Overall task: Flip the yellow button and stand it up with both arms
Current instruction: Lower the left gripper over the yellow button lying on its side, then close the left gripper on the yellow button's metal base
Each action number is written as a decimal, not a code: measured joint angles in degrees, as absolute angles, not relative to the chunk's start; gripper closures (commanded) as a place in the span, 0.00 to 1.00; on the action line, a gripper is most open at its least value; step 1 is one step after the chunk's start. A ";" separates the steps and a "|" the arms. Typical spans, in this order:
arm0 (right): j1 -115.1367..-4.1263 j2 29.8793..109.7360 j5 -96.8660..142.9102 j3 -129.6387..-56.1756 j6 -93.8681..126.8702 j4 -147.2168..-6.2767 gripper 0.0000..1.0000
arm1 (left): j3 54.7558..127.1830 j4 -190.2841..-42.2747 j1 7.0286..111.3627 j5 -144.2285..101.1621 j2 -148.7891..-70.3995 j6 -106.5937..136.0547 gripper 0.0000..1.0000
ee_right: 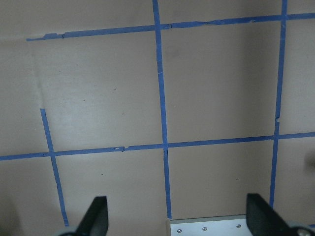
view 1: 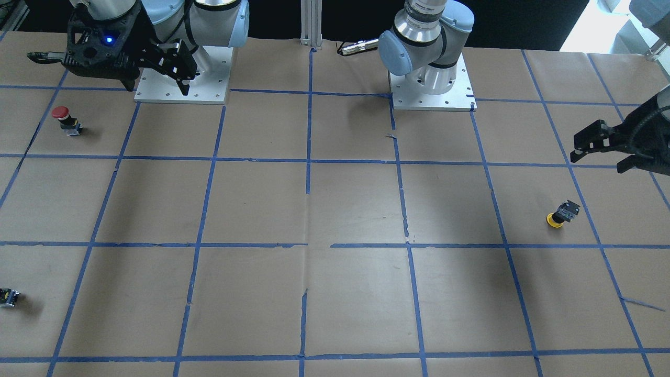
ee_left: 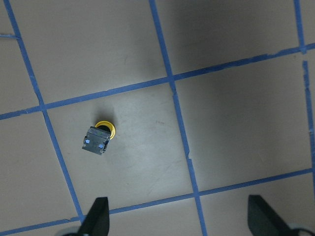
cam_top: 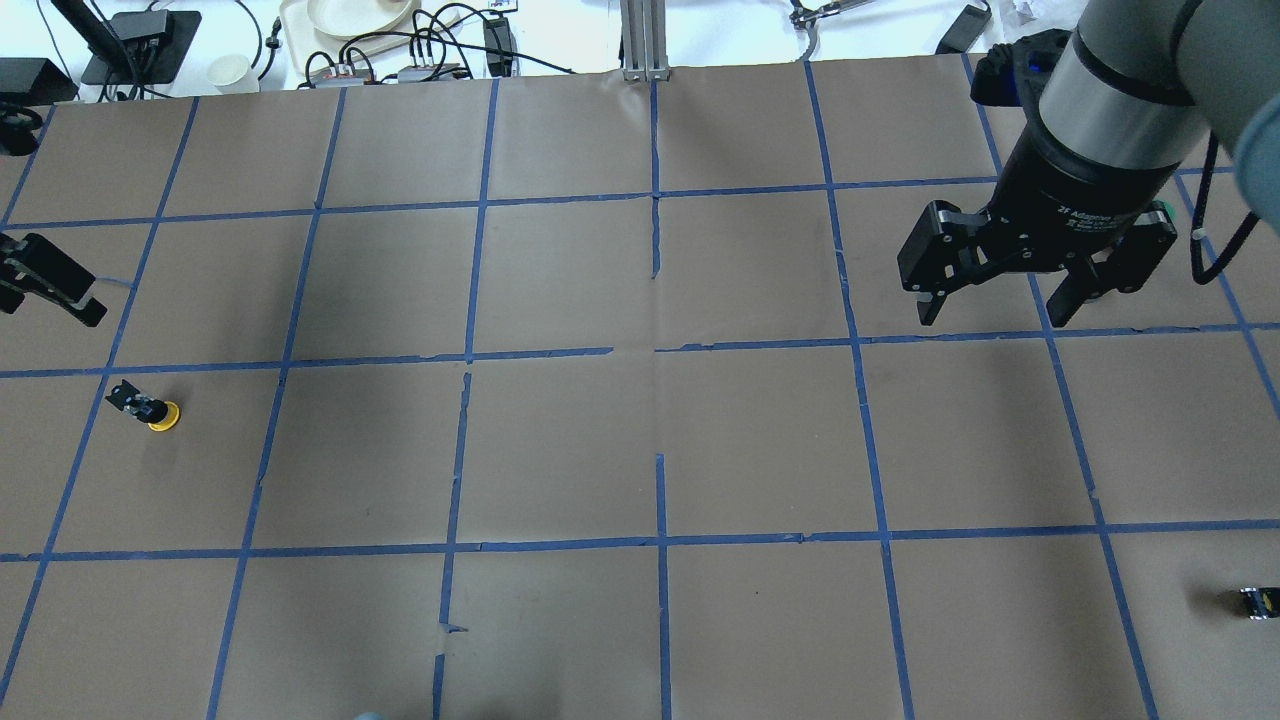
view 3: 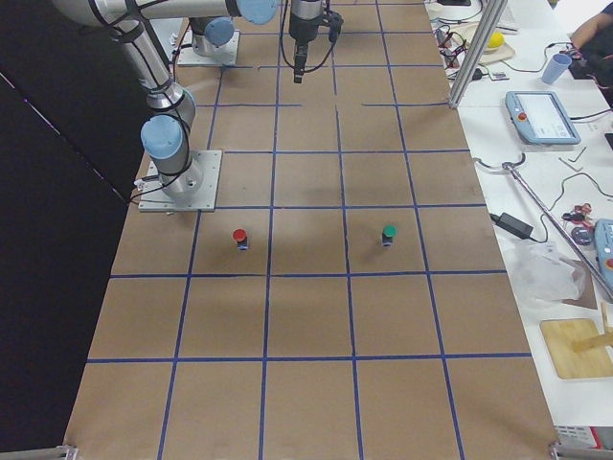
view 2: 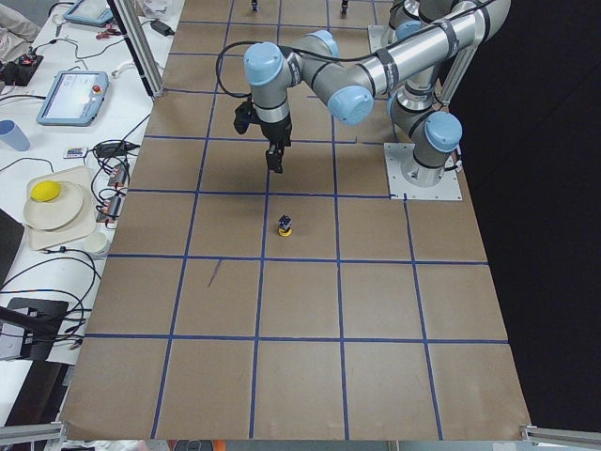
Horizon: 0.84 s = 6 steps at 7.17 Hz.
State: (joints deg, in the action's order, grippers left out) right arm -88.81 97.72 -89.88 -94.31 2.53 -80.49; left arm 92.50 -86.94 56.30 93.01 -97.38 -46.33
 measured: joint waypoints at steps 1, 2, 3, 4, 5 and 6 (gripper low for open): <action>-88.79 97.73 -89.82 -94.32 2.46 -80.50 0.00 | 93.34 -84.80 54.66 93.07 -99.78 -48.98 0.01; -88.78 97.71 -89.79 -94.36 2.39 -80.58 0.00 | 94.62 -81.02 53.33 93.04 -102.22 -52.71 0.01; -88.77 97.68 -89.80 -94.39 2.31 -80.76 0.00 | 96.23 -76.10 51.65 92.90 -104.34 -57.06 0.01; -88.75 97.67 -89.74 -94.39 2.24 -80.90 0.00 | 98.36 -71.42 50.20 92.75 -106.17 -60.82 0.01; -88.71 97.65 -89.59 -94.39 2.21 -80.98 0.00 | 100.53 -67.54 49.35 92.57 -107.47 -64.09 0.01; -88.70 97.65 -89.47 -94.39 2.20 -81.02 0.00 | 102.03 -64.67 48.82 91.39 -108.08 -66.89 0.01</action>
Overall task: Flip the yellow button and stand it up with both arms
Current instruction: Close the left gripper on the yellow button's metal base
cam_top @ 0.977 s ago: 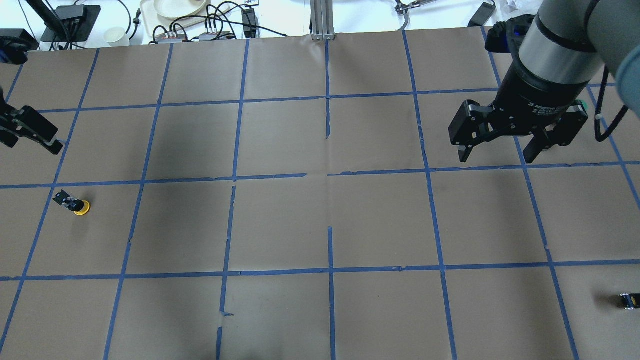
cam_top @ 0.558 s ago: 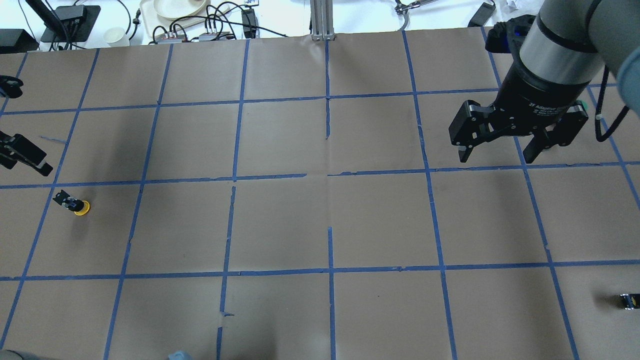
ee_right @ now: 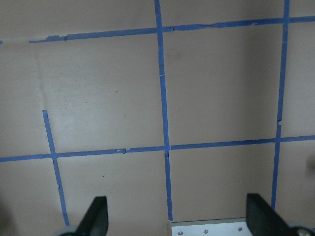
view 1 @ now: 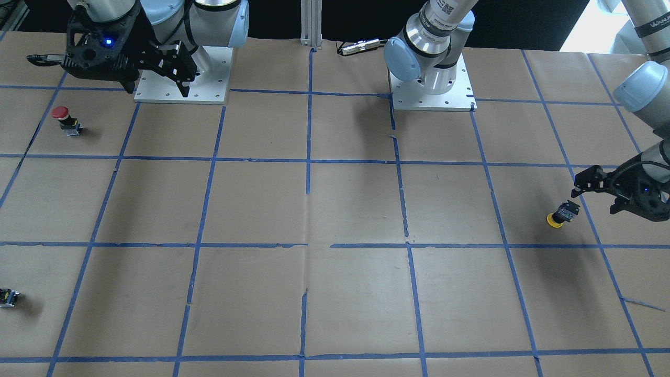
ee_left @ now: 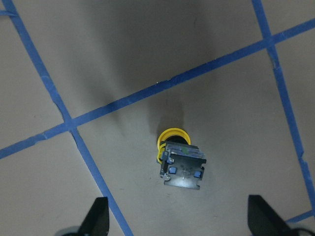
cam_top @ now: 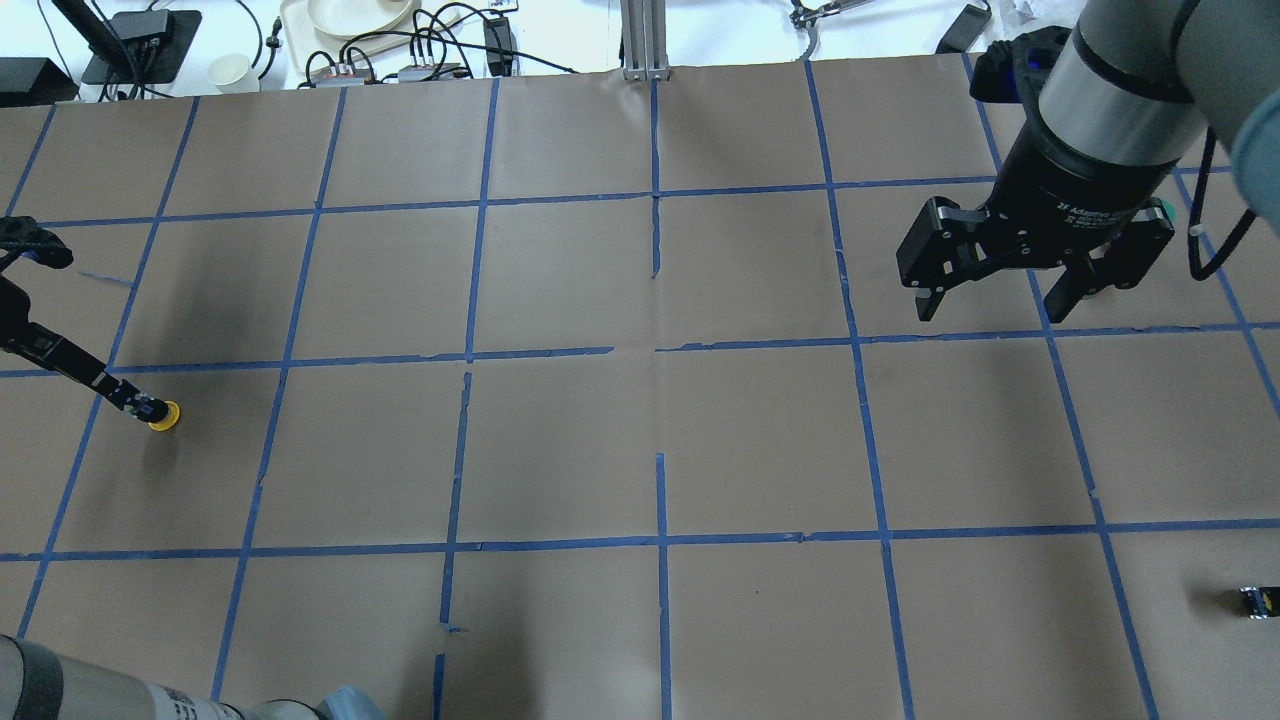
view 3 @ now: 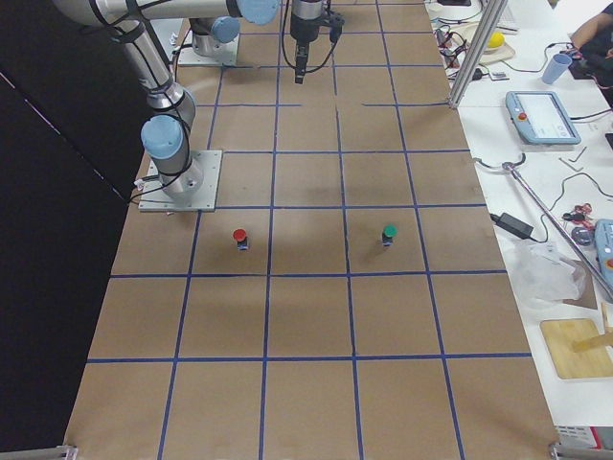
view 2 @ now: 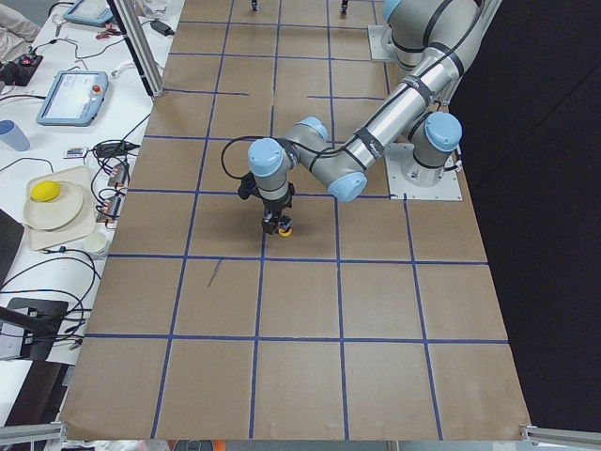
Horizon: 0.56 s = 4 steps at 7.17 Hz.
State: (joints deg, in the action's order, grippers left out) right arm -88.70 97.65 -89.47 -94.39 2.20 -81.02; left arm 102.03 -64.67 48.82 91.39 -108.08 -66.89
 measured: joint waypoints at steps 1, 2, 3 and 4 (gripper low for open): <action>-88.69 97.65 -89.39 -94.39 2.20 -81.01 0.00 | 103.49 -63.33 48.41 89.31 -108.27 -69.29 0.01; -88.65 97.65 -89.40 -94.39 2.20 -80.99 0.00 | 105.41 -62.09 48.12 88.12 -108.06 -71.19 0.02; -88.51 97.62 -89.58 -94.38 2.18 -81.01 0.00 | 106.86 -60.21 47.98 87.67 -107.93 -72.08 0.02; -88.30 97.63 -89.84 -94.28 2.11 -81.01 0.00 | 107.49 -58.28 47.96 87.54 -108.09 -72.60 0.03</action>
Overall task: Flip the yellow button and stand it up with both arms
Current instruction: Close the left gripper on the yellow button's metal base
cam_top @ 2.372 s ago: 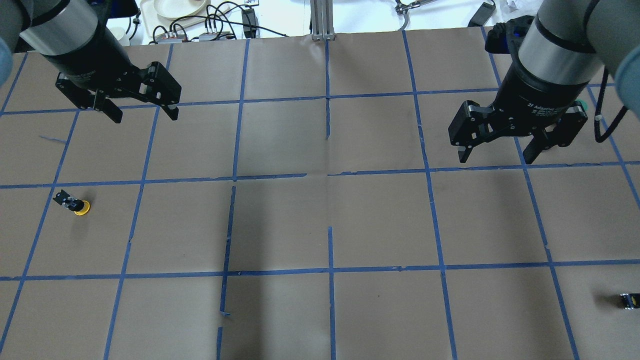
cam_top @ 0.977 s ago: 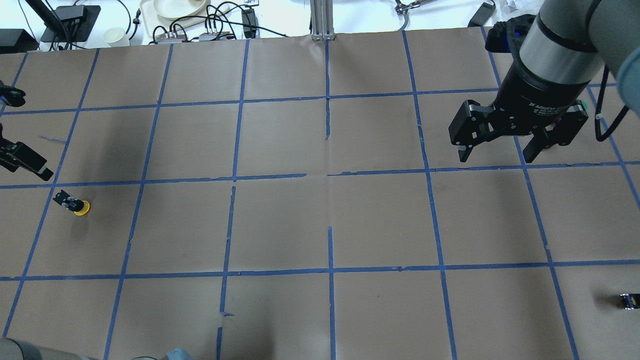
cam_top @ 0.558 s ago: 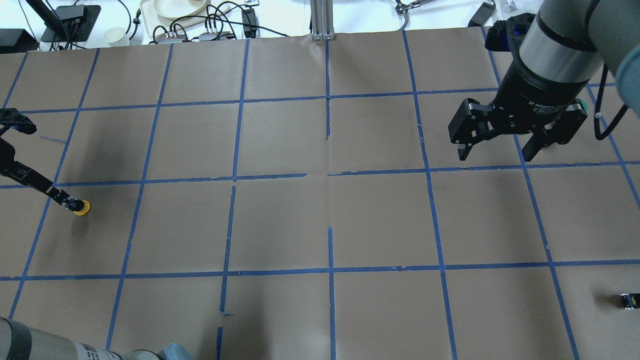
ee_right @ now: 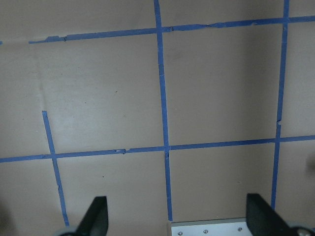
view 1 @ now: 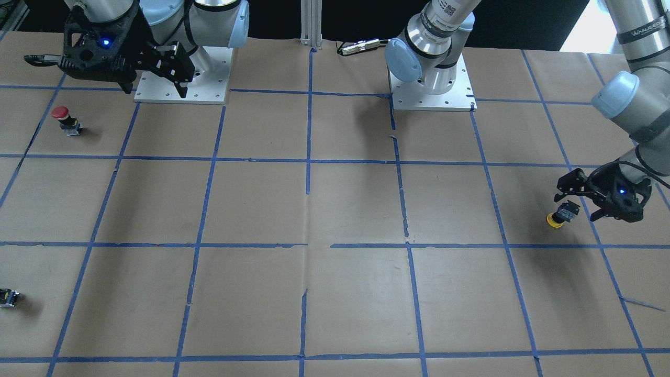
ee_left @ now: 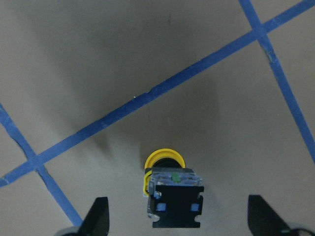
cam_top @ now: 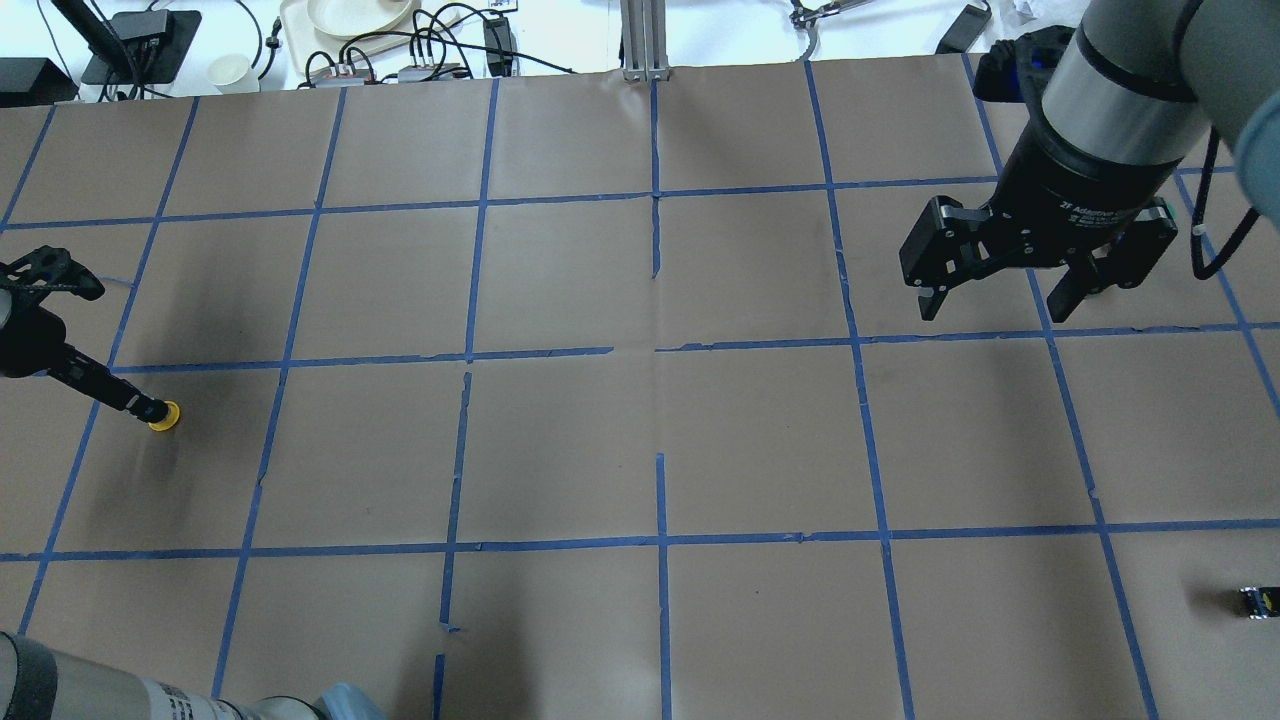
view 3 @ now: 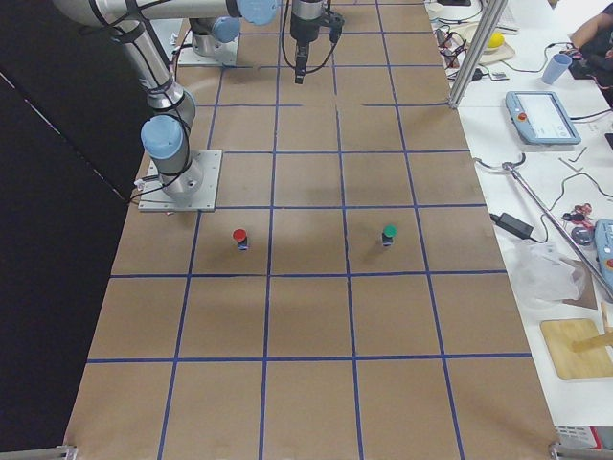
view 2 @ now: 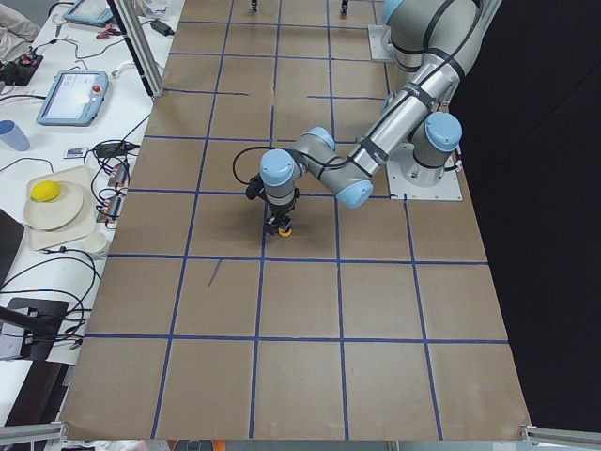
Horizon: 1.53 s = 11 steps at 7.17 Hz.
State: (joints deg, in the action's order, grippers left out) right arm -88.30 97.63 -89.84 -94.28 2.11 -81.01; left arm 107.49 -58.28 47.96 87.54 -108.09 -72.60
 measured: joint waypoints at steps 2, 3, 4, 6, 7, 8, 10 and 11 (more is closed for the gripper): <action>-88.23 97.79 -89.79 -94.24 2.30 -81.04 0.00 | 108.14 -56.98 48.00 87.64 -108.20 -73.29 0.03; -88.23 97.74 -89.75 -94.46 2.85 -81.23 0.00 | 108.65 -56.84 48.10 88.02 -108.11 -73.49 0.04; -88.25 97.64 -89.61 -94.38 4.53 -81.26 0.00 | 108.94 -56.80 48.21 88.68 -108.05 -73.59 0.04; -88.43 97.53 -88.71 -94.05 12.19 -81.19 0.00 | 109.02 -56.72 48.28 89.38 -108.48 -74.24 0.08; -88.47 97.58 -88.03 -94.05 14.07 -81.31 0.00 | 109.05 -56.70 48.31 89.50 -108.63 -74.58 0.19; -88.50 97.62 -87.64 -94.04 14.71 -81.55 0.00 | 109.02 -56.69 48.35 89.54 -108.74 -74.72 0.32; -88.50 97.53 -87.47 -93.92 15.00 -81.73 0.00 | 108.99 -56.69 48.41 89.56 -108.88 -74.84 0.68; -88.51 97.47 -87.44 -93.70 15.02 -81.77 0.00 | 108.99 -56.69 48.42 89.58 -108.93 -74.82 0.85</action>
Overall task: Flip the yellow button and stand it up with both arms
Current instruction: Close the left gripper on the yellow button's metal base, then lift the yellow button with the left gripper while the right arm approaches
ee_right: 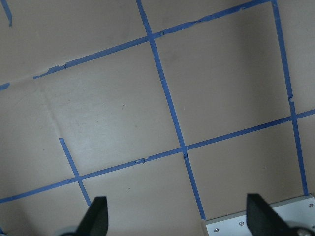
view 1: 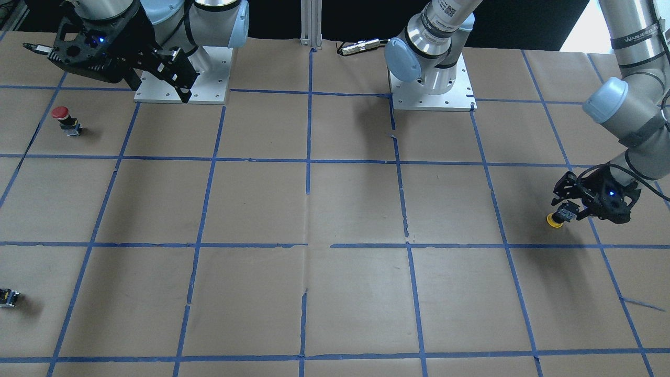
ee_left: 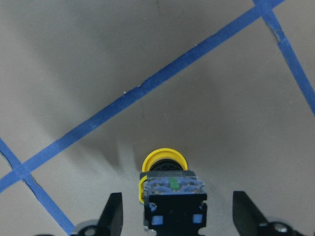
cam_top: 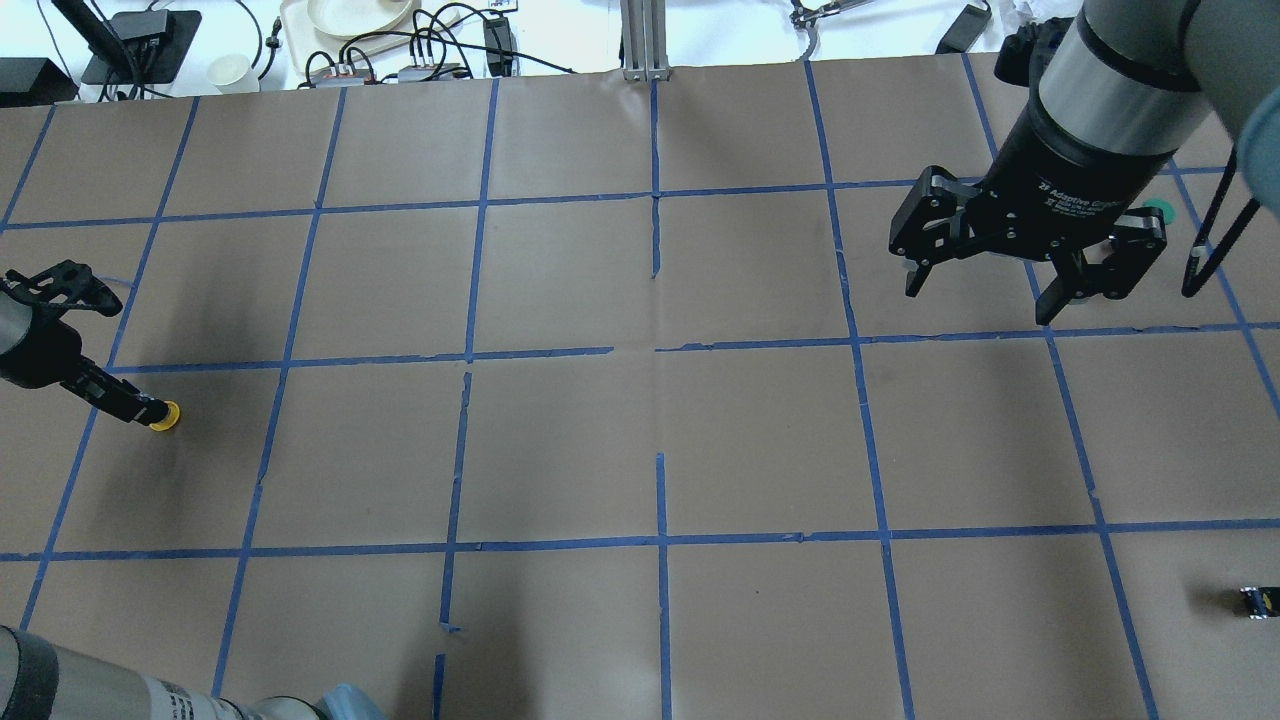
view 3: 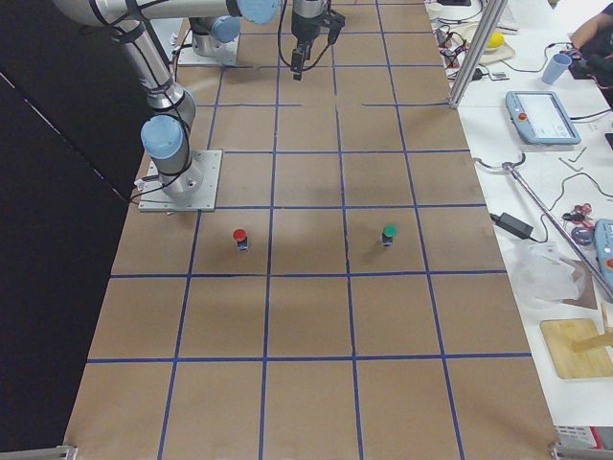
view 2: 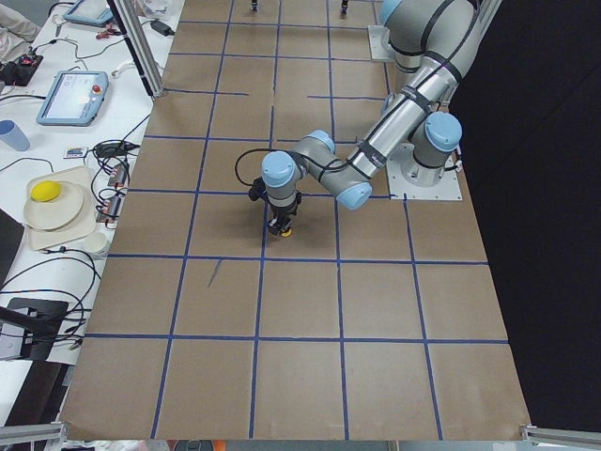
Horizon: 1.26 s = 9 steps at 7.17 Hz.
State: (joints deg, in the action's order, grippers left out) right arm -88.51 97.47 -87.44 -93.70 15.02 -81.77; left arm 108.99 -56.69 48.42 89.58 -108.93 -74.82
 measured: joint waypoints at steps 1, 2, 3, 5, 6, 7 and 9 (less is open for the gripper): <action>-88.51 97.47 -87.45 -93.62 15.03 -81.74 0.00 | 108.88 -56.71 48.42 89.60 -108.92 -74.68 0.87; -88.53 97.54 -87.54 -93.79 15.03 -81.69 0.00 | 108.70 -56.82 48.43 89.56 -108.87 -74.50 0.87; -88.56 97.71 -87.71 -94.07 14.98 -81.67 0.00 | 108.32 -57.12 48.64 89.40 -108.33 -74.20 0.87; -88.62 97.82 -87.81 -94.24 15.01 -81.67 0.00 | 106.83 -62.38 50.65 85.50 -104.20 -73.76 0.88; -88.61 97.62 -86.34 -94.09 15.85 -81.75 0.00 | 106.11 -66.66 51.80 81.39 -101.81 -73.69 0.91; -88.56 97.40 -83.73 -93.74 17.78 -81.88 0.00 | 105.67 -70.49 52.59 76.92 -100.19 -73.67 0.91; -88.07 96.49 -78.47 -92.47 22.70 -82.29 0.00 | 105.71 -79.85 54.01 67.46 -98.34 -73.66 0.93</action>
